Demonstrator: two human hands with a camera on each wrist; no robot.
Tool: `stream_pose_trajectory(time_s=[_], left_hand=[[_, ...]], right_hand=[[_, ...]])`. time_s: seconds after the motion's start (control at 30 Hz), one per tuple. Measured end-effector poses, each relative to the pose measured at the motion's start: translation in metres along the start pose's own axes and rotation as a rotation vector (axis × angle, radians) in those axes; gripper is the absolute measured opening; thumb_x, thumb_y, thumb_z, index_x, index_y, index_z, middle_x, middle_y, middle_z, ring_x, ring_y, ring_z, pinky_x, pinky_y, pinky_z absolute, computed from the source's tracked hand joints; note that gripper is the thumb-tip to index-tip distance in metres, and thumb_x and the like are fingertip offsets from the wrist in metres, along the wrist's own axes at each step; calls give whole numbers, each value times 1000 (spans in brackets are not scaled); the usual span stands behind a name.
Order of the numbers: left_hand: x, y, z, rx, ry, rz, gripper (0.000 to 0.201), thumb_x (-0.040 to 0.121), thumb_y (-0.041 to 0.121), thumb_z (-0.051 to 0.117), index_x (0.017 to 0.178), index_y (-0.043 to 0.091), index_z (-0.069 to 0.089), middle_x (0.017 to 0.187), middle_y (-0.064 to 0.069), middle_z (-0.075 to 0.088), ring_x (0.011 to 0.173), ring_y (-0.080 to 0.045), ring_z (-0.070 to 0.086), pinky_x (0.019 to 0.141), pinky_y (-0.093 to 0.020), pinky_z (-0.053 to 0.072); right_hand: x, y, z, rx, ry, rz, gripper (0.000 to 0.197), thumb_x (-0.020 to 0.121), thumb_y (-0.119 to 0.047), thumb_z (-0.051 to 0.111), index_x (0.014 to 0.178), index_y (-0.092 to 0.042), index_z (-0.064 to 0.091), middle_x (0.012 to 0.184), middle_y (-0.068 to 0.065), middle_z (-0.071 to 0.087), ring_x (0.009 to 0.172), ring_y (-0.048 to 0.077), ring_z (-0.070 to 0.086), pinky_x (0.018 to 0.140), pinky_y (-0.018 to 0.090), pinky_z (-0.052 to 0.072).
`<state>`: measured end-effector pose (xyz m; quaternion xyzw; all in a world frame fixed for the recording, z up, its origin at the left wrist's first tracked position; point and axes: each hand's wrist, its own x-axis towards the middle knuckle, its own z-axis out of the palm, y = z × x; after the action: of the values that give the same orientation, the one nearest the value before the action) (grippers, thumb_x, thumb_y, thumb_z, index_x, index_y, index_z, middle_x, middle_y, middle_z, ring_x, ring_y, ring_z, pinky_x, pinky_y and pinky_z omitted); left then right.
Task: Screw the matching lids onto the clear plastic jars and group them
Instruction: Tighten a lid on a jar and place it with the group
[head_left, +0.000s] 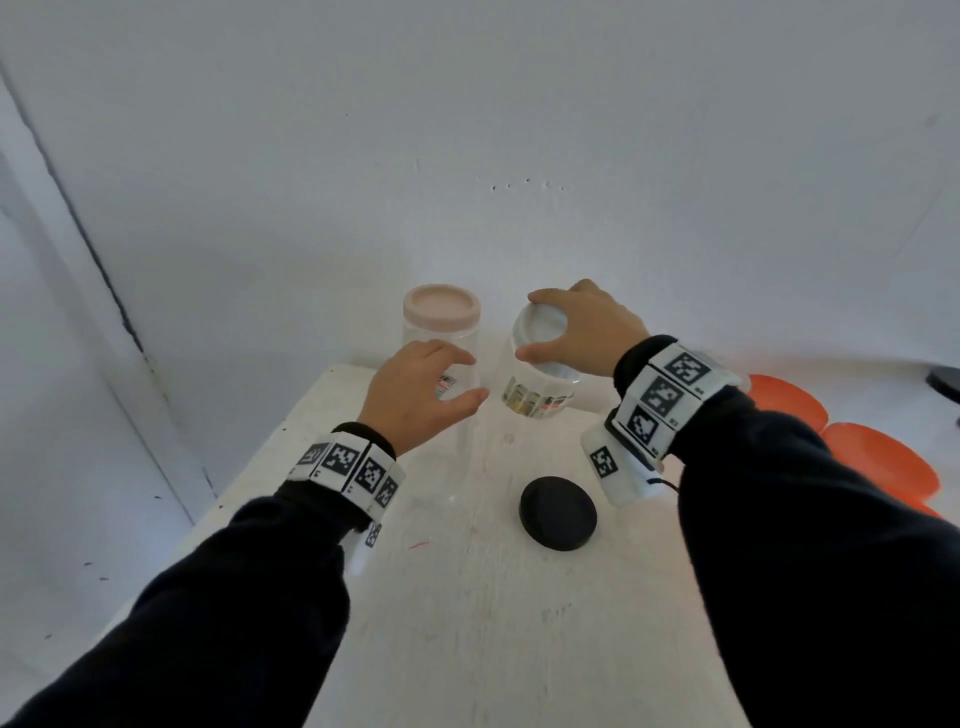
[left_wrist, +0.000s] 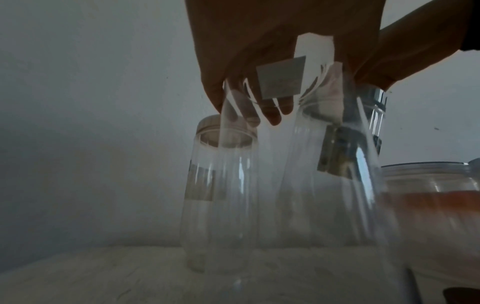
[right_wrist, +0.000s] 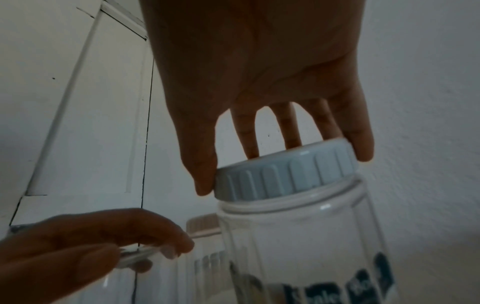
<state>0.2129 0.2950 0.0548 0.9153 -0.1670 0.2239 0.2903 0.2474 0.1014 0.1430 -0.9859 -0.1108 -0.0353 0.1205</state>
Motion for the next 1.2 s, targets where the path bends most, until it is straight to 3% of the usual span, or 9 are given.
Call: stream_pose_trajectory(time_s=[0.33, 0.53, 0.67, 0.8, 1.03, 1.2], left_hand=[[-2, 0, 2, -43, 71, -10, 64, 68, 63, 43, 106, 18, 67, 109, 4, 66, 102, -11, 55, 83, -19, 35], [-2, -1, 3, -50, 104, 2, 60, 69, 60, 46, 104, 17, 68, 107, 5, 67, 101, -10, 56, 83, -17, 34], [-2, -1, 4, -66, 118, 1, 58, 69, 59, 46, 104, 18, 68, 107, 6, 66, 101, -6, 54, 80, -2, 28], [-2, 0, 4, -84, 130, 2, 57, 69, 58, 47, 103, 17, 68, 107, 7, 66, 97, 3, 48, 82, 4, 26], [-2, -3, 7, -83, 135, 10, 58, 69, 58, 47, 104, 17, 68, 108, 7, 66, 103, -7, 55, 82, 0, 27], [-1, -2, 6, -115, 128, -19, 67, 68, 65, 48, 113, 17, 61, 114, 6, 62, 105, -3, 47, 87, -18, 33]], right_hand=[[25, -6, 26, 10, -28, -17, 76, 79, -56, 62, 143, -27, 32, 146, 2, 36, 131, 25, 35, 101, 42, 34], [30, -2, 32, 56, -83, -57, 86, 80, -49, 65, 147, -17, 21, 155, 6, 15, 139, 28, 18, 108, 44, 25], [30, 1, 37, 20, -129, -100, 102, 76, -34, 75, 149, -11, 8, 156, 7, 4, 140, 31, 10, 110, 41, 23], [35, 4, 45, 55, -48, -84, 96, 74, -32, 77, 145, -7, 17, 151, 7, 14, 132, 30, 21, 103, 38, 32], [39, 12, 55, 135, 30, -59, 96, 74, -36, 75, 145, -5, 18, 151, 8, 16, 131, 30, 24, 104, 37, 29], [37, 10, 58, 134, 1, -60, 105, 77, -36, 73, 148, -8, 2, 155, 10, 5, 138, 33, 13, 111, 42, 21]])
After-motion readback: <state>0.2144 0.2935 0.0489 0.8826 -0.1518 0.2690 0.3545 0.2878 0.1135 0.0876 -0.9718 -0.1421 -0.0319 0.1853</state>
